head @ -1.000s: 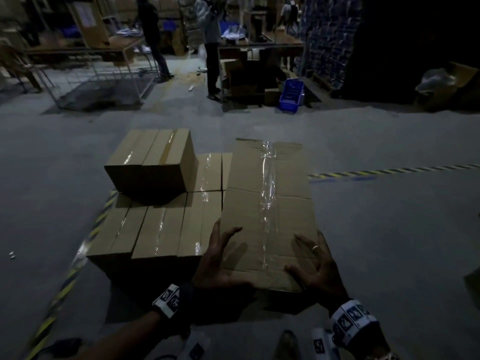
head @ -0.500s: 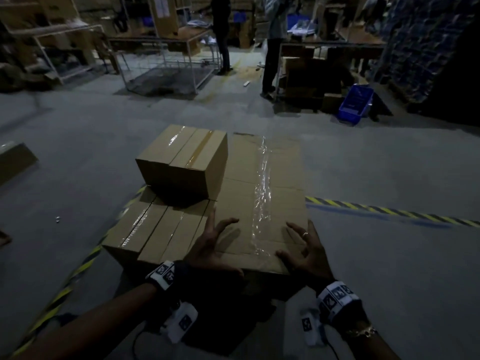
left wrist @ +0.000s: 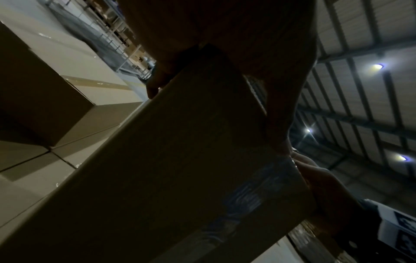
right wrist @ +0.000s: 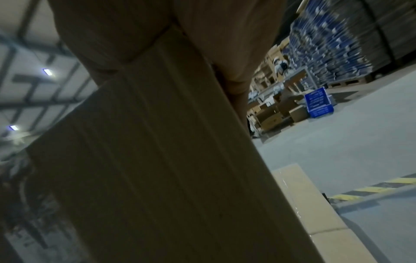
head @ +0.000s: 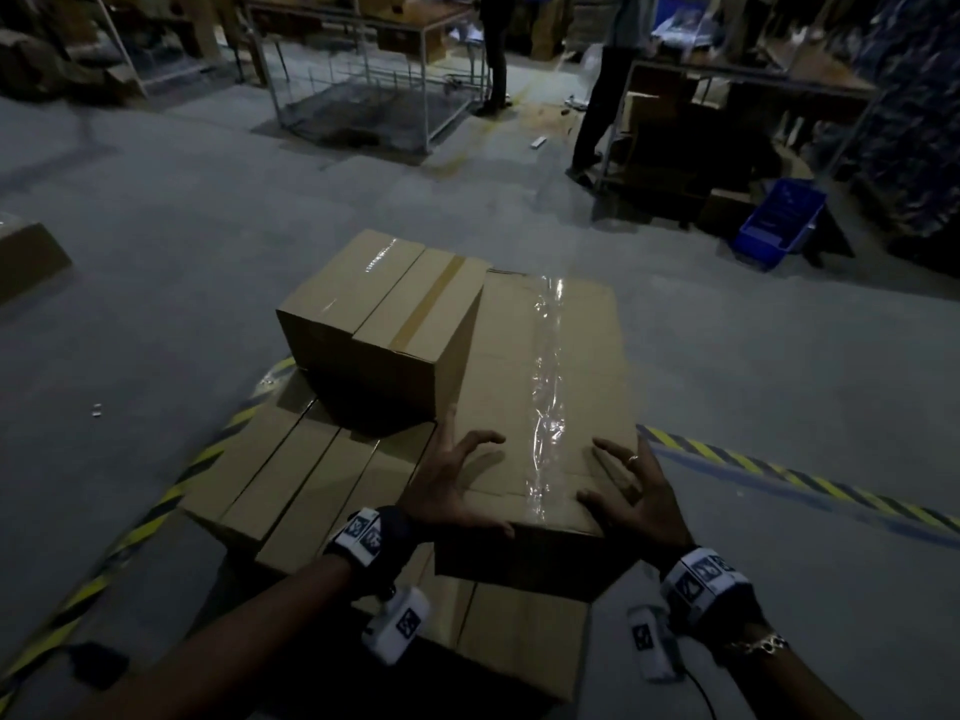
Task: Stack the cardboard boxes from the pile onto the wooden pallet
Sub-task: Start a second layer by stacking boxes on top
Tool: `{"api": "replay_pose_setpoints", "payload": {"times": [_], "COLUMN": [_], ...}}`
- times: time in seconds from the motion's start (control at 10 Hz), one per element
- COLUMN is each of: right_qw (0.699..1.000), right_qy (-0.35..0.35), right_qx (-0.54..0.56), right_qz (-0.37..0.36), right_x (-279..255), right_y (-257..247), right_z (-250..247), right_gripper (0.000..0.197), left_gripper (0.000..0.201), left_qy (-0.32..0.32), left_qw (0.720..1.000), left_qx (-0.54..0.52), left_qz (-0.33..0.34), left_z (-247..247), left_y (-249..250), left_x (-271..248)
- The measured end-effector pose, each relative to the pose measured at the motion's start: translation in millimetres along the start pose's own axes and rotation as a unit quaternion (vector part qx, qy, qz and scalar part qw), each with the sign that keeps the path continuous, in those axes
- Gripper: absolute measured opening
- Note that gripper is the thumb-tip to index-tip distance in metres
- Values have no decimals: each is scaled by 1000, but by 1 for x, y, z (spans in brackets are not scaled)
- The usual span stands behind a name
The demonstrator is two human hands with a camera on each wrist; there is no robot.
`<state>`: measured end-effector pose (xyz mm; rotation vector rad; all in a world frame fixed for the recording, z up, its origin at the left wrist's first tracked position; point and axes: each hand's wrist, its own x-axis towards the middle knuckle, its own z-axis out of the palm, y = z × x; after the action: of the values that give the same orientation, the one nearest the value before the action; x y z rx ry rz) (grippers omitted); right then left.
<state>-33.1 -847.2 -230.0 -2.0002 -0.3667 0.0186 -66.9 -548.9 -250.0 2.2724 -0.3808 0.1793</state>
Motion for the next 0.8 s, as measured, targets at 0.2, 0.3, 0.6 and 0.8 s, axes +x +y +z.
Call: {"api": "replay_pose_setpoints", "payload": {"times": [0.2,0.3,0.6,0.8], "right_qw": [997,996,996,992], "right_qy": [-12,-9,-24,-59], "right_qx": [-4,7,34,67], "right_qz": [72,87,85,89], "right_x": [112,152,247,292], "right_y": [22,39,115,215], "right_z": [32,45,78,100], "right_gripper": [96,92,103,98], "left_gripper": [107,104,105,101], "left_qy": [-39,-43,-121,-124], "left_qw": [998,998,989,979], "left_qx": [-14,-26,17,21], "left_qz": [-39,-48,-88,-161], "left_z": [-23,-34,2,61], "left_y": [-78,-101,-206,-271], "left_x": [86,121,204,239]}}
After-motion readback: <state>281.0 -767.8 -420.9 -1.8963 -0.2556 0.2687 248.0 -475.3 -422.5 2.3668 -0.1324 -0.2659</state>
